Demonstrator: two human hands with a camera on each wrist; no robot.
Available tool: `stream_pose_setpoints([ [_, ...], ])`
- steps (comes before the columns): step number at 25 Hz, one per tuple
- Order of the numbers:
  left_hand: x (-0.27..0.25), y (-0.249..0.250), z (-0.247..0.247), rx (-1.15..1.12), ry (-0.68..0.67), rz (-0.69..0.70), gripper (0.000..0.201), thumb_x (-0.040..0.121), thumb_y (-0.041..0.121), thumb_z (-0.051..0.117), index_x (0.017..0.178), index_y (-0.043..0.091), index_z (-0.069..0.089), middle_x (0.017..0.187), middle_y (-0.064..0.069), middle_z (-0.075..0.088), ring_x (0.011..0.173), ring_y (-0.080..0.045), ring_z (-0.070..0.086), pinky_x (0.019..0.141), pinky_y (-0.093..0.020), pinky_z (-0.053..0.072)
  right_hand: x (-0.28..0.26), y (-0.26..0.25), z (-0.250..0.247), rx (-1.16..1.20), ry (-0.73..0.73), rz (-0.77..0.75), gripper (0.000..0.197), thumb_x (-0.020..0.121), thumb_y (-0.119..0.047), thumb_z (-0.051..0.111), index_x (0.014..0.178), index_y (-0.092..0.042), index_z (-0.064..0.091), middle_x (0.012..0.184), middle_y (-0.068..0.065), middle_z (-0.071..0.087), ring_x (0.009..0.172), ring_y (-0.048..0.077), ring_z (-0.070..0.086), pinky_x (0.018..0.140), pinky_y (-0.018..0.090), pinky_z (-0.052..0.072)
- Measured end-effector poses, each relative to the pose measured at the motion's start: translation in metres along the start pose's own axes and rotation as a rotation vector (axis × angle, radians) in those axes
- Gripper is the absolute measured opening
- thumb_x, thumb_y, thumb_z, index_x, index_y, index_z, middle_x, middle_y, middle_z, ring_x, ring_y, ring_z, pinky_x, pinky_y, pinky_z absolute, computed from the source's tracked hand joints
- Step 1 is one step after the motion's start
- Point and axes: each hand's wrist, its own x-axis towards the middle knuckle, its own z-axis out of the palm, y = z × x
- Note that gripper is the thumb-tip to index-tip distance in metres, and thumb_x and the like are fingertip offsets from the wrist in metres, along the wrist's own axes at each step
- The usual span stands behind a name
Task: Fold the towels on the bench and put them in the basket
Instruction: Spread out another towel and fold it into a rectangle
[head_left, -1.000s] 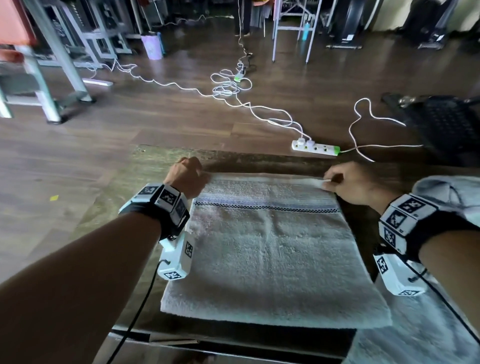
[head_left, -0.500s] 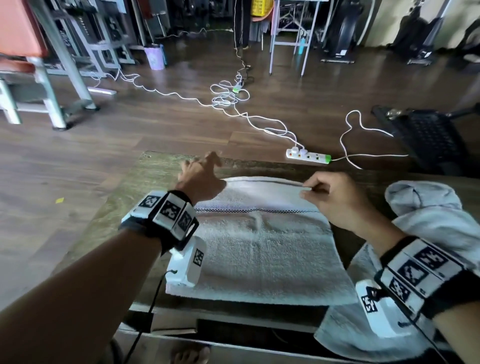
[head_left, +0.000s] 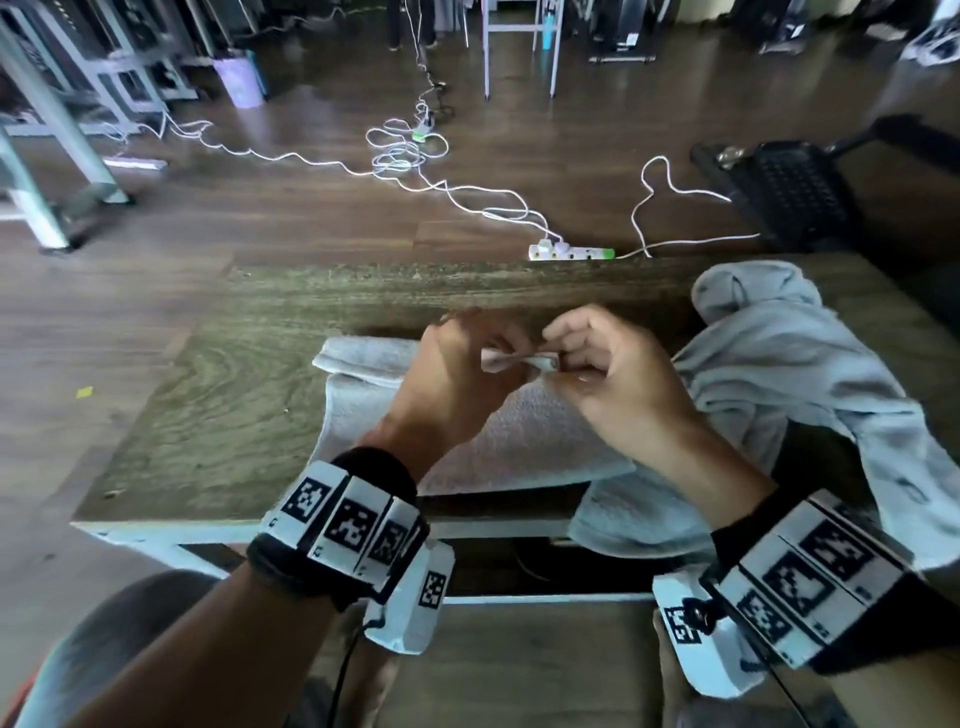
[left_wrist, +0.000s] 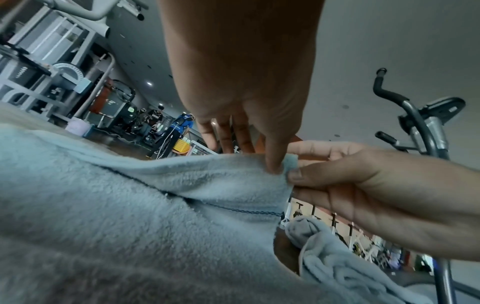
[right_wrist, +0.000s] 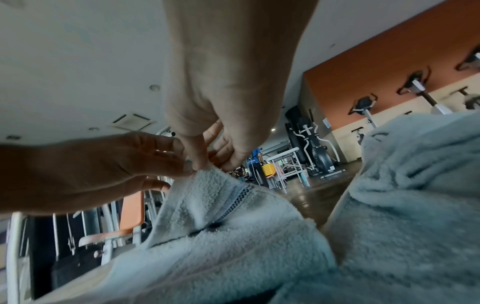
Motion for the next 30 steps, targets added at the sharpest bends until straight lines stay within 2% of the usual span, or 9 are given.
stream_pose_setpoints([
  [2, 0.000, 0.004, -0.002, -0.051, 0.003, -0.041, 0.010, 0.077, 0.017, 0.080, 0.081, 0.015, 0.071, 0.078, 0.008, 0.069, 0.073, -0.013, 0.063, 0.069, -0.026, 0.051, 0.000, -0.003, 0.000, 0.058, -0.005, 0.052, 0.031, 0.082, -0.001, 0.077, 0.109, -0.015, 0.068, 0.098, -0.004, 0.073, 0.089, 0.003, 0.069, 0.078, 0.014, 0.052],
  [5, 0.005, 0.004, -0.003, -0.046, -0.035, -0.087, 0.007, 0.080, 0.015, 0.077, 0.080, 0.017, 0.071, 0.073, 0.004, 0.070, 0.069, -0.015, 0.066, 0.066, -0.034, 0.054, 0.010, 0.001, 0.004, 0.099, -0.001, 0.129, 0.025, 0.083, -0.009, 0.078, 0.105, -0.021, 0.074, 0.095, -0.007, 0.076, 0.091, 0.007, 0.071, 0.087, 0.029, 0.057],
  [7, 0.008, 0.000, -0.003, -0.033, -0.045, -0.113, 0.007, 0.080, 0.013, 0.077, 0.080, 0.016, 0.070, 0.071, 0.003, 0.070, 0.067, -0.015, 0.066, 0.065, -0.036, 0.054, 0.015, 0.002, 0.008, 0.151, -0.004, 0.172, 0.023, 0.083, -0.008, 0.078, 0.100, -0.022, 0.076, 0.093, -0.006, 0.076, 0.091, 0.009, 0.072, 0.091, 0.033, 0.058],
  [11, 0.012, -0.010, -0.003, 0.023, -0.048, -0.139, 0.006, 0.081, 0.012, 0.075, 0.082, 0.016, 0.071, 0.072, 0.005, 0.069, 0.066, -0.010, 0.066, 0.065, -0.034, 0.055, 0.019, 0.002, 0.012, 0.165, -0.030, 0.191, 0.025, 0.088, -0.003, 0.071, 0.104, -0.021, 0.075, 0.094, -0.008, 0.076, 0.089, 0.001, 0.070, 0.079, 0.017, 0.055],
  [15, 0.012, -0.017, -0.003, 0.018, -0.045, -0.121, 0.007, 0.080, 0.011, 0.076, 0.084, 0.017, 0.073, 0.077, 0.006, 0.071, 0.069, -0.011, 0.067, 0.066, -0.032, 0.057, 0.022, 0.005, 0.011, 0.163, -0.007, 0.222, 0.026, 0.090, -0.004, 0.069, 0.109, -0.021, 0.072, 0.097, -0.010, 0.075, 0.089, -0.003, 0.069, 0.073, 0.011, 0.052],
  [18, 0.011, -0.015, -0.004, 0.028, -0.030, -0.070, 0.009, 0.080, 0.009, 0.076, 0.084, 0.017, 0.075, 0.077, 0.008, 0.070, 0.070, -0.009, 0.066, 0.066, -0.015, 0.050, 0.021, 0.006, 0.012, 0.224, 0.042, 0.200, 0.022, 0.088, -0.005, 0.072, 0.105, -0.017, 0.071, 0.095, -0.008, 0.076, 0.088, -0.001, 0.070, 0.073, 0.011, 0.052],
  [20, 0.014, -0.014, -0.007, 0.030, -0.007, -0.046, 0.009, 0.079, 0.010, 0.077, 0.084, 0.017, 0.076, 0.078, 0.007, 0.070, 0.071, -0.008, 0.064, 0.067, -0.009, 0.043, 0.022, 0.008, 0.012, 0.247, 0.094, 0.187, 0.020, 0.086, -0.005, 0.073, 0.104, -0.015, 0.070, 0.094, -0.006, 0.076, 0.089, 0.003, 0.071, 0.075, 0.015, 0.054],
  [24, 0.019, -0.018, -0.010, 0.060, -0.007, -0.020, 0.009, 0.074, 0.011, 0.081, 0.081, 0.016, 0.077, 0.083, 0.005, 0.071, 0.073, -0.008, 0.064, 0.067, -0.013, 0.045, 0.026, 0.011, 0.016, 0.234, 0.179, 0.129, 0.017, 0.084, -0.006, 0.076, 0.096, -0.016, 0.069, 0.090, -0.001, 0.076, 0.084, 0.009, 0.073, 0.074, 0.020, 0.055],
  [30, 0.021, -0.025, -0.010, 0.012, 0.022, -0.055, 0.006, 0.075, 0.010, 0.081, 0.077, 0.011, 0.075, 0.081, 0.003, 0.072, 0.072, -0.008, 0.065, 0.068, -0.017, 0.050, 0.035, 0.005, 0.022, 0.108, 0.183, 0.075, 0.017, 0.083, -0.007, 0.078, 0.096, -0.012, 0.069, 0.087, -0.008, 0.075, 0.078, -0.002, 0.070, 0.068, 0.007, 0.048],
])
